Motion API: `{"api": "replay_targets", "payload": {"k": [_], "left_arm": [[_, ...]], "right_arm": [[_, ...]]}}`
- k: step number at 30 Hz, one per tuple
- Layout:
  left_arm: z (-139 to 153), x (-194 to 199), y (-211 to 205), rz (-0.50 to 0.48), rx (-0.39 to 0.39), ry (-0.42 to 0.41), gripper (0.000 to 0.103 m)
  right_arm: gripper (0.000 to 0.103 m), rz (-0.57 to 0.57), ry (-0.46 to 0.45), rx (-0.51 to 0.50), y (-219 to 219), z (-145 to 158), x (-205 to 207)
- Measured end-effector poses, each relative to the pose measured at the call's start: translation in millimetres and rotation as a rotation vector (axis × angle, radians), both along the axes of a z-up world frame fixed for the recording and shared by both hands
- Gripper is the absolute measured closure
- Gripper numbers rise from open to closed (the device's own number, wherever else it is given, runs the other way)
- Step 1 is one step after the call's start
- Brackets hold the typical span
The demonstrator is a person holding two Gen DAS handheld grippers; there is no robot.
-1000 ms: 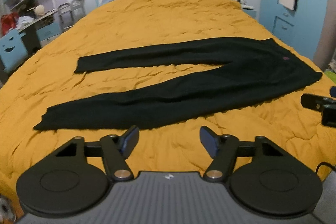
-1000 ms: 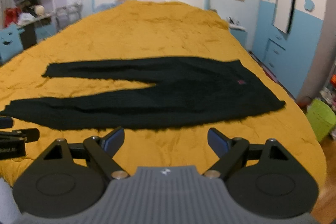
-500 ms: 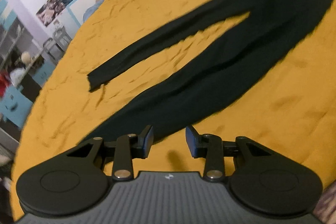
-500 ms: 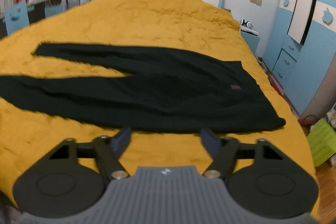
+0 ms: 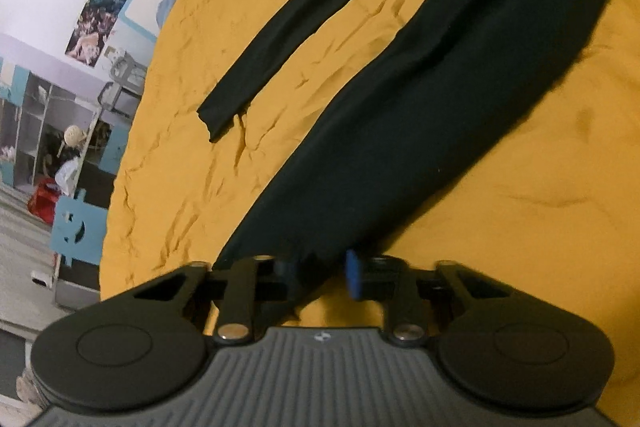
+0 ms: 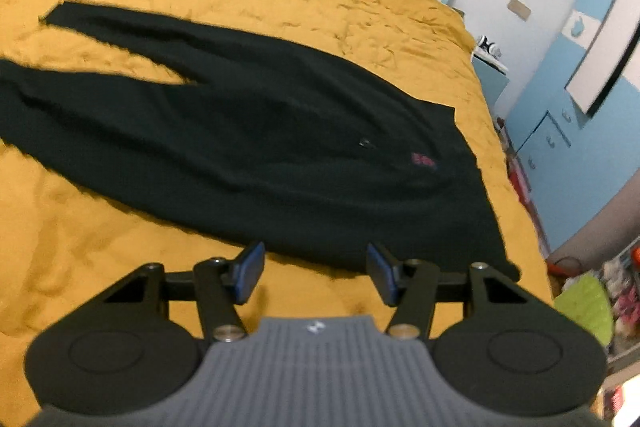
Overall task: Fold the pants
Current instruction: 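Grasp the pants waistband with the left gripper while the right gripper grasps the waistband corner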
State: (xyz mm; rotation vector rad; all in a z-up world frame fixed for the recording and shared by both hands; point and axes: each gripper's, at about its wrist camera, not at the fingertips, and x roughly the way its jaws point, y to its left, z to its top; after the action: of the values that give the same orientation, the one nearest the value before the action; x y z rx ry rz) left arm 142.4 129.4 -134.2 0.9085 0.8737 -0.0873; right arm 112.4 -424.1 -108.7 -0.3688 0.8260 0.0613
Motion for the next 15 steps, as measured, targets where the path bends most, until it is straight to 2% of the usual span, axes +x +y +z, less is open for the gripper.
{"api": "replay_targets", "payload": {"k": [3,8,10,13,15], "left_arm": [[6.6,4.3,1.2,0.044,-0.035,-0.015,0.096],[30.9,13.9,8.8,0.166,-0.147,-0.048,0.098],[39.2,15.8,7.2,0.188,-0.162,-0.056,0.099],[49.4,20.3,5.2,0.217,-0.185,-0.069,0.099],[53.4,23.7,4.5,0.223,-0.189,-0.080,0.099]], "right_arm": [[0.051,0.057,0.019,-0.096,-10.5,-10.5,2.4],[0.051,0.193,0.061,-0.342,-31.8,-33.5,7.2],[0.051,0.258,0.078,-0.429,-38.9,-43.2,8.4],[0.060,0.310,0.091,-0.510,-49.8,-51.9,11.8],[0.080,0.324,0.084,-0.525,-54.0,-54.7,15.3]]}}
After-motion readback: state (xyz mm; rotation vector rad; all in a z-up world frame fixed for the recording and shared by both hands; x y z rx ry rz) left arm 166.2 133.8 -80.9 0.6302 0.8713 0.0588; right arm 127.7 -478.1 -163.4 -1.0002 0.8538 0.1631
